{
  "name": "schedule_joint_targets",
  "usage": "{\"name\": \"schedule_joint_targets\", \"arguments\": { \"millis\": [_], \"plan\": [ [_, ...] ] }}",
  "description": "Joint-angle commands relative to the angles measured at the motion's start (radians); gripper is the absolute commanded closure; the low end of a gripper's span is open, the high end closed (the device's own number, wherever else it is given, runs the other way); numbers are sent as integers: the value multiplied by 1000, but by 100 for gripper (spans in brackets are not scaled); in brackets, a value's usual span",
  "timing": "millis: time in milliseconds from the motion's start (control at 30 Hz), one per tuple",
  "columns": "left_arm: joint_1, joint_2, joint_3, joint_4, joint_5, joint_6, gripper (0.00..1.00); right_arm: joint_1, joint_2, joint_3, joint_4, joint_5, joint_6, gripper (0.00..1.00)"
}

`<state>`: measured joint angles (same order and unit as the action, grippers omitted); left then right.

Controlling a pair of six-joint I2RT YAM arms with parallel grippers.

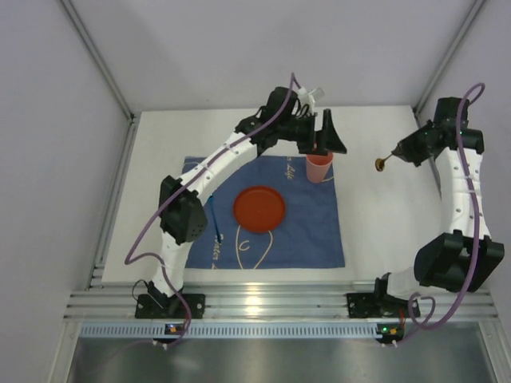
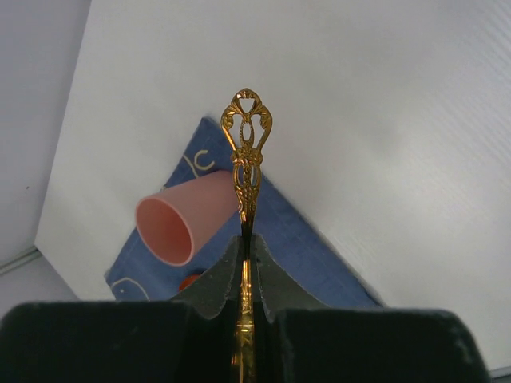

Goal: Set the dinner table for one person

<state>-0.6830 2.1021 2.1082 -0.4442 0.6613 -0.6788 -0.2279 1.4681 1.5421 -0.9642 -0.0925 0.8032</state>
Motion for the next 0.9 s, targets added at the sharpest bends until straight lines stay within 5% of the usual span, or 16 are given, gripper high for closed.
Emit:
{"name": "schedule_joint_targets", "arguments": {
  "millis": [0,300,633,733,867],
  "plan": [
    [-73,18,55,131,116,-61,2,53,-87,-26,-44,-62,48,100],
    [-173,-37,-19,70,63,-7,2,110,-187,-69,-54,-92,96,100],
    [-214,-109,-116,62,-11,22,15,220,-272,-86,-91,-93,157,100],
    [-222,-123,-139,70,-22,24,21,277,-296,-111,-99,-87,169,100],
    [-227,-136,-152,71,-25,27,44,312,-318,-132,-102,-78,177,100]
  ]
}}
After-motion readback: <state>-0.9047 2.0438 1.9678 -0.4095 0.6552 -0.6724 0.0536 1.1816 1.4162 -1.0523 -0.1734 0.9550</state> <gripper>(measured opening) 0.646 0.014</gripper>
